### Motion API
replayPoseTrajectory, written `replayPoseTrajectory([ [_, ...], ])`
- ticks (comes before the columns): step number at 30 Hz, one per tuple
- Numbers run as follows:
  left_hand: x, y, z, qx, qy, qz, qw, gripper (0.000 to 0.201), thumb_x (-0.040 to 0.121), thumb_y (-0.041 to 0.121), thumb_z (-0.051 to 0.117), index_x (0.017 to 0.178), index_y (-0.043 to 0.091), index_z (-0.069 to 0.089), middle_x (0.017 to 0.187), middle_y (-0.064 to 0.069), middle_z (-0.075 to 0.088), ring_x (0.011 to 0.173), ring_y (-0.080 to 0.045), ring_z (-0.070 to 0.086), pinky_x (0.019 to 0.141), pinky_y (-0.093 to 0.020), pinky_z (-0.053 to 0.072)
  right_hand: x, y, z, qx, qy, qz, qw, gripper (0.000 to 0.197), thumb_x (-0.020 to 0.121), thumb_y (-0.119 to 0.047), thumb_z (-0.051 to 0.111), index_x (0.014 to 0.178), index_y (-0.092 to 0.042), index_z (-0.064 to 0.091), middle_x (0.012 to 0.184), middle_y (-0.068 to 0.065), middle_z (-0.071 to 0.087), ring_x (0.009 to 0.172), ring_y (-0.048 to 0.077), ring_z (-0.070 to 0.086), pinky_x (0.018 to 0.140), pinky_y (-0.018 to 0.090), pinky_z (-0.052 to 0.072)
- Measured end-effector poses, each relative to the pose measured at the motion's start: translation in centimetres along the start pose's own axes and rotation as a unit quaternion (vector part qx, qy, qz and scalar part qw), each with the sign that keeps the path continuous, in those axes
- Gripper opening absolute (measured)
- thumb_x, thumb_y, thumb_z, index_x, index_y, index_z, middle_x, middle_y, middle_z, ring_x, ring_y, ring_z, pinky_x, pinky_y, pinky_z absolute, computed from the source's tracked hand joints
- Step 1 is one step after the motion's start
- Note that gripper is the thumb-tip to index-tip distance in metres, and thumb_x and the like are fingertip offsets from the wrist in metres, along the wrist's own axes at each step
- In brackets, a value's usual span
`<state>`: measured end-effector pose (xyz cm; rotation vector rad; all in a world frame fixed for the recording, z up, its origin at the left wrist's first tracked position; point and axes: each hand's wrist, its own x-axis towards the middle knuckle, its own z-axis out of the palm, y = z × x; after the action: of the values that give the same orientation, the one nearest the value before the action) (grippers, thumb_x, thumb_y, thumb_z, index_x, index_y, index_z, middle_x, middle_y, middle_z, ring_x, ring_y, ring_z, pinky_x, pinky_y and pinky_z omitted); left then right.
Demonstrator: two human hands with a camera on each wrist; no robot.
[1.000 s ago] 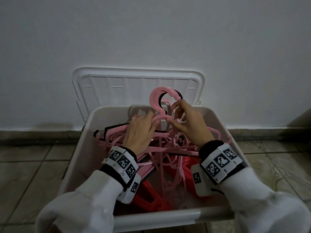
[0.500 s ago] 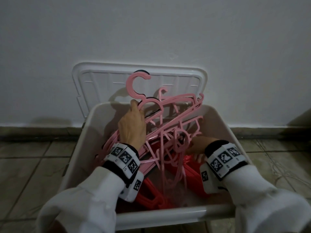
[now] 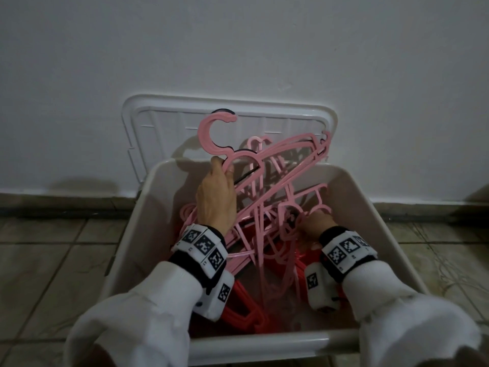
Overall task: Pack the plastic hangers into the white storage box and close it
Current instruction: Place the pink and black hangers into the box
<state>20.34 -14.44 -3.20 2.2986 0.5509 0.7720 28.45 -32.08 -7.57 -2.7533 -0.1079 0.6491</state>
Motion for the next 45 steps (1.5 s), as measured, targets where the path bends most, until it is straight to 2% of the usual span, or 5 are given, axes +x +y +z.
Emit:
replayPoseTrajectory([
  [9,0.4,0.1,-0.9,-0.112,0.103,-0.009,0.988,0.025,0.100,0.018,0.039,0.114,0.000,0.050,0.074,-0.001,0.051,0.065,-0.018,0.049,0.058,-0.016,0.029,-3.4,-0.6,-4.0,0.022,0.061,-0.196,0.978,0.024,0.096,-0.013,0.046,0.088,0.000,0.065,0.083,0.013,0.063,0.064,0.018,0.054,0.050,0.017,0.038],
  [16,0.6,0.0,-1.8,-0.121,0.140,-0.003,0.983,0.028,0.100,0.021,0.037,0.115,0.002,0.051,0.076,-0.005,0.053,0.067,-0.018,0.049,0.058,-0.018,0.025,-5.1,-2.2,-5.2,-0.050,0.111,-0.311,0.942,0.022,0.100,-0.021,0.038,0.103,-0.005,0.052,0.088,0.019,0.064,0.079,0.033,0.062,0.076,0.042,0.048],
  [28,0.8,0.5,-3.1,-0.114,0.152,-0.053,0.980,0.027,0.100,0.016,0.038,0.121,0.003,0.050,0.088,0.001,0.049,0.081,-0.012,0.046,0.069,-0.013,0.027,-7.0,-1.8,-7.9,-0.204,0.323,-0.381,0.842,0.045,0.095,-0.050,0.030,0.114,-0.028,0.063,0.083,0.002,0.073,0.070,0.026,0.068,0.052,0.031,0.044],
  [35,0.6,0.2,-2.1,-0.081,-0.017,0.001,0.997,0.020,0.099,0.018,0.042,0.111,0.007,0.054,0.099,-0.011,0.064,0.091,-0.029,0.058,0.067,-0.022,0.029,-6.7,-2.1,-8.1,-0.157,0.282,-0.464,0.825,0.050,0.094,-0.053,0.021,0.115,-0.030,0.061,0.097,-0.009,0.071,0.074,0.010,0.058,0.070,0.028,0.014],
  [45,-0.4,0.7,-2.0,-0.184,-0.200,-0.009,0.962,0.022,0.095,0.036,0.041,0.076,0.030,0.052,0.083,0.001,0.060,0.083,-0.023,0.053,0.072,-0.033,0.039,-4.7,-4.7,-5.1,-0.029,0.279,-0.428,0.859,0.029,0.097,-0.042,0.035,0.101,-0.019,0.051,0.087,-0.008,0.052,0.079,0.016,0.048,0.076,0.026,0.018],
])
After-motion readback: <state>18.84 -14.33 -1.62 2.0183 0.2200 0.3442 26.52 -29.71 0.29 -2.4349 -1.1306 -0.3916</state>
